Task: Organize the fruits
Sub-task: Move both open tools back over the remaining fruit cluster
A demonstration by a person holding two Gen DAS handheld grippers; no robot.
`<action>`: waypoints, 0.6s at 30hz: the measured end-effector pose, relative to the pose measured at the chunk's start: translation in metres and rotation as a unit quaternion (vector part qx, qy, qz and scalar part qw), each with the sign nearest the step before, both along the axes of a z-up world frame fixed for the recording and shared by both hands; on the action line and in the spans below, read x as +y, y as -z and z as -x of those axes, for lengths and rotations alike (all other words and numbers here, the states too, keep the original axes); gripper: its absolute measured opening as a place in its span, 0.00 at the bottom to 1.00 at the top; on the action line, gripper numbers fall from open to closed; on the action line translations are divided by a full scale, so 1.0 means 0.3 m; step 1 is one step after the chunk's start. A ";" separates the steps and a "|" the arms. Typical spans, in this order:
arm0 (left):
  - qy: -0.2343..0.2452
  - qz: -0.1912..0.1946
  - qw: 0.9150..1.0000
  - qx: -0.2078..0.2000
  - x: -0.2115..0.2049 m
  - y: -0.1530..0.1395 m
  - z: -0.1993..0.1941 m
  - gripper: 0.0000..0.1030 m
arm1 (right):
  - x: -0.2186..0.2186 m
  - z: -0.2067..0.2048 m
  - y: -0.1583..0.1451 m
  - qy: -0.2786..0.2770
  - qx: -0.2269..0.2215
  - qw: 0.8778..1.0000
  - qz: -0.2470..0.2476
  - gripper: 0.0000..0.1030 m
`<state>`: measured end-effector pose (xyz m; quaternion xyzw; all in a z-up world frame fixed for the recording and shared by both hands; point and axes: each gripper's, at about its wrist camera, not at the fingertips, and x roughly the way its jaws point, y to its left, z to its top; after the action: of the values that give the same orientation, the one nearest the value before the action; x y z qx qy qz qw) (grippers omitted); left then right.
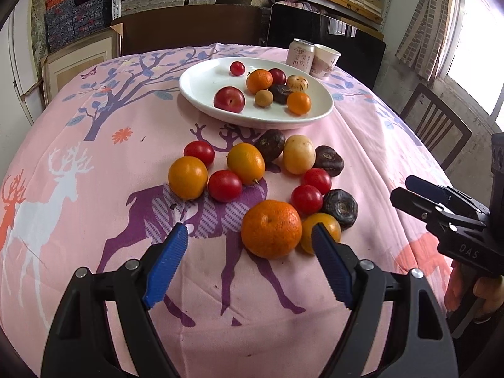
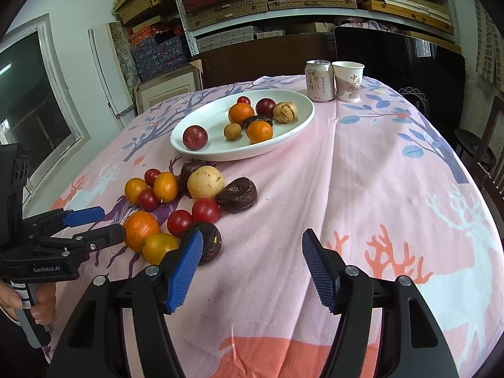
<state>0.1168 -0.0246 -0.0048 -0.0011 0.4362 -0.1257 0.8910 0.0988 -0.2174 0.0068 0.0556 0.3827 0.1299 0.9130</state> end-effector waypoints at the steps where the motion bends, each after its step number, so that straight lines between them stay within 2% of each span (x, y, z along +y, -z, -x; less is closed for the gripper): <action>1: 0.001 -0.003 1.000 0.001 0.001 0.003 0.005 0.76 | 0.002 0.001 0.002 -0.002 0.001 1.000 0.000 0.64; 13: 0.017 -0.026 0.999 0.030 -0.042 0.081 -0.020 0.76 | 0.030 0.013 0.017 -0.016 0.009 1.000 0.016 0.65; 16: 0.015 -0.041 0.999 0.017 -0.054 0.085 -0.042 0.76 | 0.027 0.012 0.020 -0.015 0.010 1.000 0.015 0.65; 18: 0.021 -0.032 0.999 0.016 -0.051 0.083 -0.058 0.72 | 0.026 0.009 0.023 -0.015 0.011 1.000 0.014 0.65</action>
<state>0.1343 -0.0399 -0.0298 0.0344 0.4541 -0.1299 0.8808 0.0961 -0.2097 -0.0001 0.0389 0.3956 0.1377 0.9072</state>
